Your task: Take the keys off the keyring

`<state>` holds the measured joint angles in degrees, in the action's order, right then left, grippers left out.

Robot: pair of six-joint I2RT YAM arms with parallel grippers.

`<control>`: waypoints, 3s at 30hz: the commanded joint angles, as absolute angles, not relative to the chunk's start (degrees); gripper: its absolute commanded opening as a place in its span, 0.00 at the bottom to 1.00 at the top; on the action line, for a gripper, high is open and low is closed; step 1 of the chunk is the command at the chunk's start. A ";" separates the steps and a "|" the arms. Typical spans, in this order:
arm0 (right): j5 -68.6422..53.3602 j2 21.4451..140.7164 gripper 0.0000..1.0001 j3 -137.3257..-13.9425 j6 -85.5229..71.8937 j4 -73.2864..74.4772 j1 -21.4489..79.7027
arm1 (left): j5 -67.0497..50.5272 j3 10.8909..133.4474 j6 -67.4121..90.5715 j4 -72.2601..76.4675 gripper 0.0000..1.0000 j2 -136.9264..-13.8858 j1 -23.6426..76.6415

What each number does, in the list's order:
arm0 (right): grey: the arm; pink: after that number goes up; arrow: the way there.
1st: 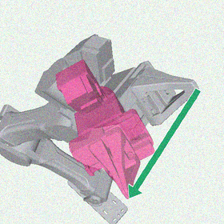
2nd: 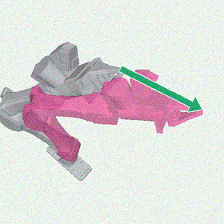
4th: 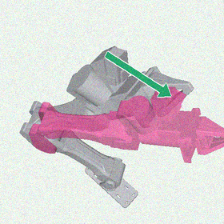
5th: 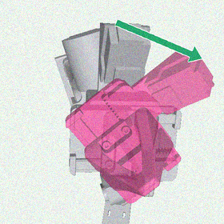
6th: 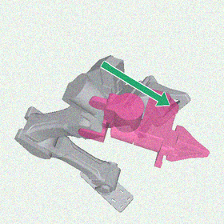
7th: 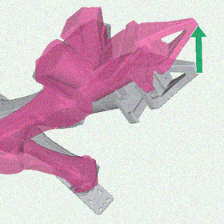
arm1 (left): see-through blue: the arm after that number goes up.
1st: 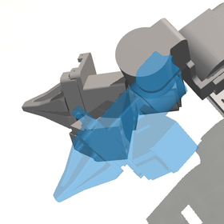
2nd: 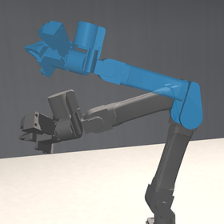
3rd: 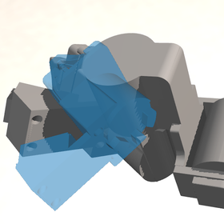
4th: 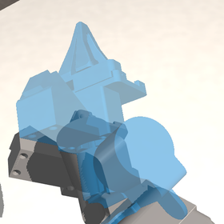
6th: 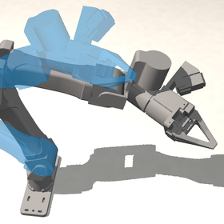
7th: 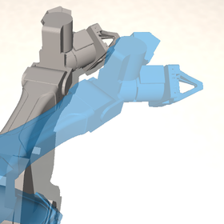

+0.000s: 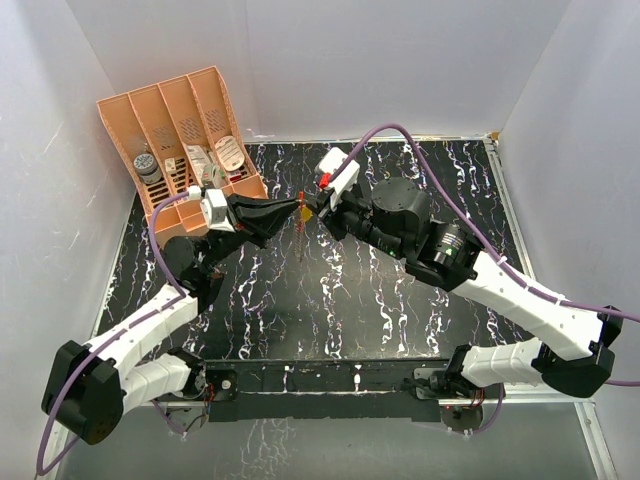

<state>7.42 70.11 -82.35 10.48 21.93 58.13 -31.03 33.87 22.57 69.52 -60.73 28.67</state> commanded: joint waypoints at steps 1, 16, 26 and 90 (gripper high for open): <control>9.84 68.76 0.00 -82.51 10.95 19.33 58.54 | -26.60 35.18 18.55 70.26 0.00 -57.84 28.65; 11.01 70.21 0.00 -81.93 10.88 20.22 58.49 | -25.70 33.97 17.73 72.08 0.00 -54.25 28.63; 9.77 70.98 0.00 -81.74 10.56 20.04 58.46 | -26.20 33.85 16.48 72.44 0.00 -51.30 28.65; 11.41 82.67 0.00 -55.74 -16.75 16.18 31.94 | -1.49 29.48 22.51 35.66 0.00 -74.10 31.79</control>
<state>11.97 80.53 -55.92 -13.96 16.64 32.32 -3.16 28.38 23.68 35.24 -69.52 31.53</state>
